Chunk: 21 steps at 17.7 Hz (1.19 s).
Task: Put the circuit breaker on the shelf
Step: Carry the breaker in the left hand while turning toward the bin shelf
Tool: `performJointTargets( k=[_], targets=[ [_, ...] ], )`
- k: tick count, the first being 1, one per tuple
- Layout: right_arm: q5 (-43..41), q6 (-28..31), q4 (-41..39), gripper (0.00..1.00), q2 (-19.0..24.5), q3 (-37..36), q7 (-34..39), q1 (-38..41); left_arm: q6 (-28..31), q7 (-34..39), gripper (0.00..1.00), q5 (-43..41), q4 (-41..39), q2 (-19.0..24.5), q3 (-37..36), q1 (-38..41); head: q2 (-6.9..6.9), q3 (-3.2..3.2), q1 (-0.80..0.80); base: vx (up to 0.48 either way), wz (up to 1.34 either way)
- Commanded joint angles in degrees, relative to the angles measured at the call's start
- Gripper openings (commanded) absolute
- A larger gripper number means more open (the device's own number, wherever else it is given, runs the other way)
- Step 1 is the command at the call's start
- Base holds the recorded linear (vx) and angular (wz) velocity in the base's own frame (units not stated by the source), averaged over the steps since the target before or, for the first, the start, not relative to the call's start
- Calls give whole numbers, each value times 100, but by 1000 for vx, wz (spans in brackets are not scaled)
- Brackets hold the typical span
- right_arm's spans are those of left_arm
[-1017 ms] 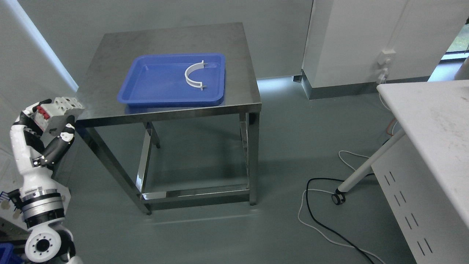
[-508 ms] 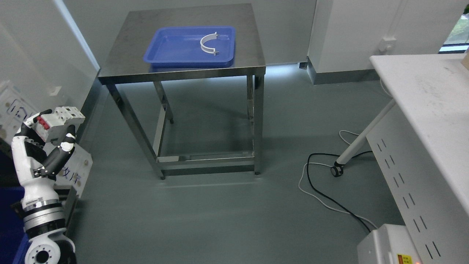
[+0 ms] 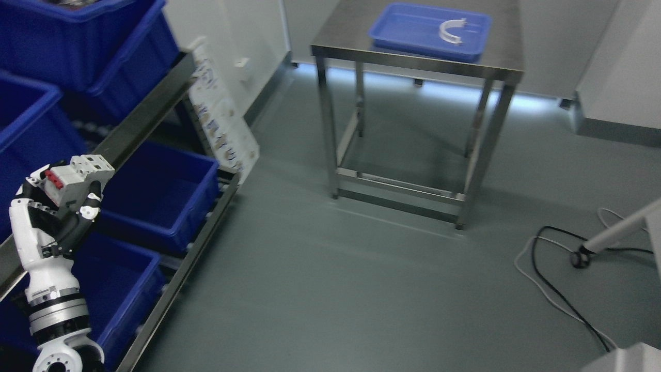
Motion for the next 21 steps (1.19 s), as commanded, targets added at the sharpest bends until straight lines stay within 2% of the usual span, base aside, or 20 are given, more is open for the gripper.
performJointTargets(
  k=[1,4,6,10,14,17,19,21],
  targets=[
    [1,26,0,100,-100,114,-3,-2,-23,4,17,152,-45,90,104,22,0,0,0,-308,957],
    [1,26,0,100,-100,114,-3,-2,-32,-22,17,187,-54,90,87,-161,0,0,0,-220,1138],
    [1,17,0,100,-100,114,6,-2,20,-109,17,187,-45,90,8,-644,0,0,0,-164,1285],
    [1,26,0,100,-100,114,6,-2,179,-127,17,179,-45,90,-554,-1084,-1,0,0,-54,1177],
    [1,26,0,100,-100,114,6,-2,697,-171,17,144,174,90,-1020,-1533,-2,0,0,50,985],
    [1,26,0,100,-100,114,6,-2,724,-276,17,135,770,533,-1222,-1840,-2,0,0,120,652],
    [1,26,0,100,-100,114,-3,-2,733,-434,18,-171,1664,1007,-1485,-2400,-2,0,0,129,457],
    [1,26,-9,100,-100,114,-3,-2,733,-557,19,-636,2578,1290,-1688,-2902,-2,0,0,160,338]
  ],
)
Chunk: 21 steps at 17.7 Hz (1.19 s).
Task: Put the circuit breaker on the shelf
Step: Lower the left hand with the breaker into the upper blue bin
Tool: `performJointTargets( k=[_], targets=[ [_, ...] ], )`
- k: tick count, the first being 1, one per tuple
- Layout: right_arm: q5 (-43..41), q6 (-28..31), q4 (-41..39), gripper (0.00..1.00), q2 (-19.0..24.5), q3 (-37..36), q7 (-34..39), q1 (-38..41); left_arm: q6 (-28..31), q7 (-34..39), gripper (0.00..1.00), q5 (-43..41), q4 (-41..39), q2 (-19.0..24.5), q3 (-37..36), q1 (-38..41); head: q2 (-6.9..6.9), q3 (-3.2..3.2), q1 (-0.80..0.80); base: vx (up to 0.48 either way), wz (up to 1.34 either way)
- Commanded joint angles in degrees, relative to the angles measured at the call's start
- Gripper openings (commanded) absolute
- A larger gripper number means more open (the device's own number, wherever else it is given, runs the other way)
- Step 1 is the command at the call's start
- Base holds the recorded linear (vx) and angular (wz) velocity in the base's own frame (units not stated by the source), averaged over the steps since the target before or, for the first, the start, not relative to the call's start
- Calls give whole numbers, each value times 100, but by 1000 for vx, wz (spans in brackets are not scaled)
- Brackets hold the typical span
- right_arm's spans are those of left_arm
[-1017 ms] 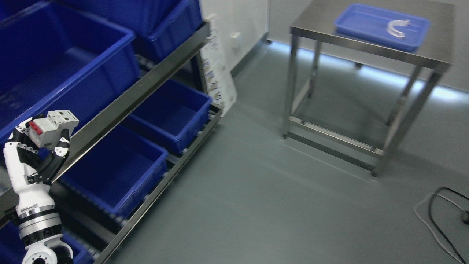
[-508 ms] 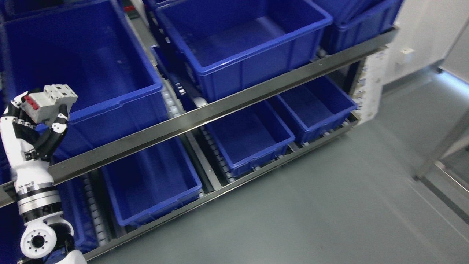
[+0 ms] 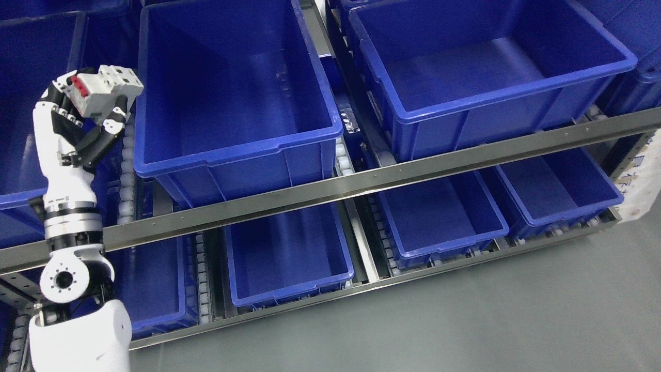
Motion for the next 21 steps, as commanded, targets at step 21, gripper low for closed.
performJointTargets(
  k=[21],
  targets=[
    [0,26,1,100,-100,114,11,1,264,-797,19,-3126,7331,583,-3123,-3872,-1,0,0,163,-10]
  ],
)
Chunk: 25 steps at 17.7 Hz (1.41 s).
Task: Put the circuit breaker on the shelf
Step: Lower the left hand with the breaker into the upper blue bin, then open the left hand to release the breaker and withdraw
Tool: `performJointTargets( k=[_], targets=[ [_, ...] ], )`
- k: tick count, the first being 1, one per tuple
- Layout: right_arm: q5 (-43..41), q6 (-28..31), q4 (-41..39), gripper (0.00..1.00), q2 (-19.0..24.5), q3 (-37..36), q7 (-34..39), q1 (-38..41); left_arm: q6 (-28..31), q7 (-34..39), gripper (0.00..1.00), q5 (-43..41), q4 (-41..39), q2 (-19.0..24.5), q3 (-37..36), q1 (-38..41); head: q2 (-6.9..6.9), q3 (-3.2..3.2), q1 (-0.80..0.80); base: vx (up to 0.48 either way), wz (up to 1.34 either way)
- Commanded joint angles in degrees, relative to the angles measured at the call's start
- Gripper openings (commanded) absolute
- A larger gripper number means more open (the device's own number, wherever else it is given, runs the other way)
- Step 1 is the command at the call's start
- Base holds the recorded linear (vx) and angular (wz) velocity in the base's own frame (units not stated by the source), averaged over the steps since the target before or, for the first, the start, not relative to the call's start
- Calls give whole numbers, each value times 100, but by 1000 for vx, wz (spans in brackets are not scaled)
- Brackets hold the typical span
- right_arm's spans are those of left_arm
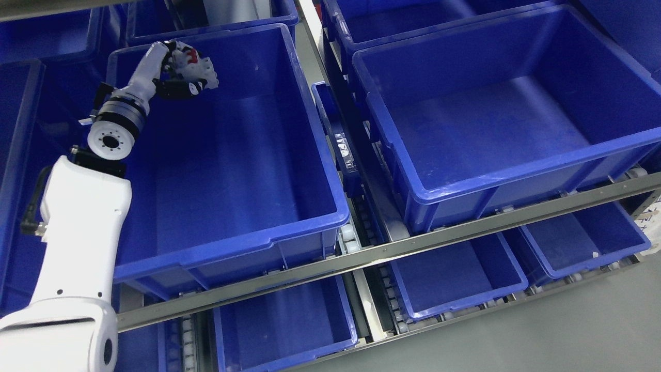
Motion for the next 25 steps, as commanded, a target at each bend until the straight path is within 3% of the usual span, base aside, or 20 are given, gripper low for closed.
performJointTargets(
  k=[1,6,13,16,17,18,20,23,25],
  targets=[
    [0,27,1,100,-100,114,-28,1,141,4,19,-99,2037,-166,-1259,-348,0,0,0,69,-45],
    [0,27,1,100,-100,114,-19,1,141,13,29,-91,2161,-131,-1339,-357,0,0,0,43,-46],
    [0,26,1,100,-100,114,-28,1,89,241,83,-82,2144,-96,-1313,-681,0,0,0,3,-3],
    [0,18,1,100,-100,114,-28,1,79,644,98,-3,1917,-61,-806,-1129,0,0,0,0,0],
    [0,26,-8,100,-100,114,-19,1,79,890,99,49,1654,-52,-220,-1183,0,0,0,0,0],
    [0,27,0,100,-100,114,-28,1,71,1214,99,259,1260,-122,900,-1201,0,0,0,0,0],
    [0,27,1,100,-100,114,-19,1,-113,1507,99,882,705,-445,2373,-1183,0,0,0,0,0],
    [0,27,1,100,-100,114,-19,1,-299,1481,99,1490,-1162,-833,2792,-299,0,0,0,-72,-40],
    [0,27,1,100,-100,114,-19,1,313,1481,99,1841,-2717,-1007,2766,413,0,0,0,-133,23]
  ],
)
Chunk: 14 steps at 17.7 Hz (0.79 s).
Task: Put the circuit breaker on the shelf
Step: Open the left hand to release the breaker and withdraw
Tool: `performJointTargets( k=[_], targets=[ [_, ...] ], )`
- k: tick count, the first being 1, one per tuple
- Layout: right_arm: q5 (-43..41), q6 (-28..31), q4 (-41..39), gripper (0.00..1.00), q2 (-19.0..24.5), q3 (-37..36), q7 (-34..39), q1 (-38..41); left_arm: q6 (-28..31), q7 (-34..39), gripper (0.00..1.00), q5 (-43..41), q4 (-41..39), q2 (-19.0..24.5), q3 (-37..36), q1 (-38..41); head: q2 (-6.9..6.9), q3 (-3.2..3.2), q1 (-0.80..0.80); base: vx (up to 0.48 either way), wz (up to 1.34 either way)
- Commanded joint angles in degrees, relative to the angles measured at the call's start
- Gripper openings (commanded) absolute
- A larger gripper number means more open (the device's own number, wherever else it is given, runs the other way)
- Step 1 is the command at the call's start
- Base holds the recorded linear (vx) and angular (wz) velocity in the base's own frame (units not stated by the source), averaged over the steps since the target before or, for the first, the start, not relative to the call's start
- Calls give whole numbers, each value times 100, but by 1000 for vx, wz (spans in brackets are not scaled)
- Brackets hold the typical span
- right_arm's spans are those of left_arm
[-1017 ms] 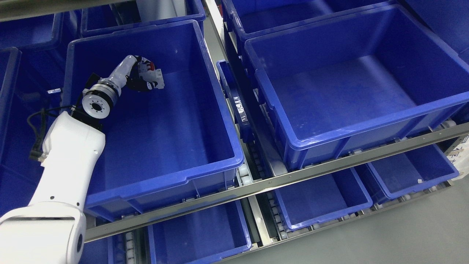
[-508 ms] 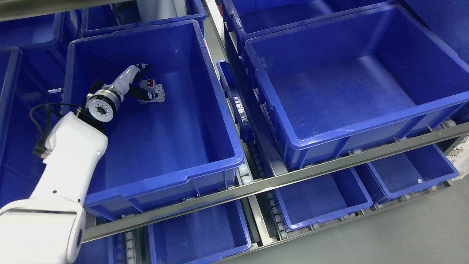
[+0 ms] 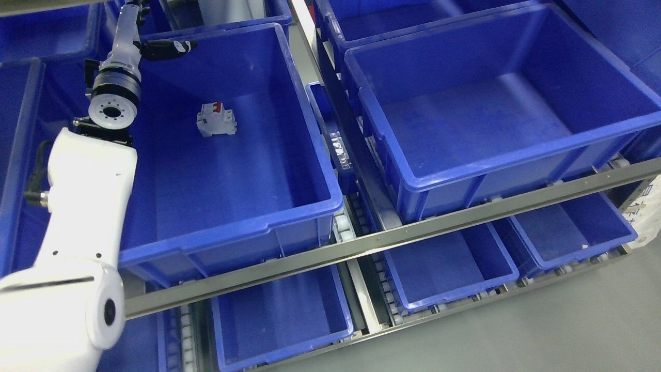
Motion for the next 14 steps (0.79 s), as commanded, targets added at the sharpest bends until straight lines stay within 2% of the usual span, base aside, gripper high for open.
performJointTargets(
  k=[1,3,6,14],
  targets=[
    [0,27,0,100,-100,114,10,1,926,31,99,989,-4221,-601,1889,1403,0,0,0,-179,65],
    [0,27,0,100,-100,114,19,1,1211,40,99,1279,-5377,-601,1278,2272,0,0,0,-230,68],
    [-9,27,0,100,-100,114,10,1,1194,49,100,1430,-6206,-601,661,3127,0,0,0,-224,-59],
    [0,27,0,100,-100,114,10,1,1009,75,100,1421,-6665,-601,474,3559,0,0,0,-249,-214]
  ],
)
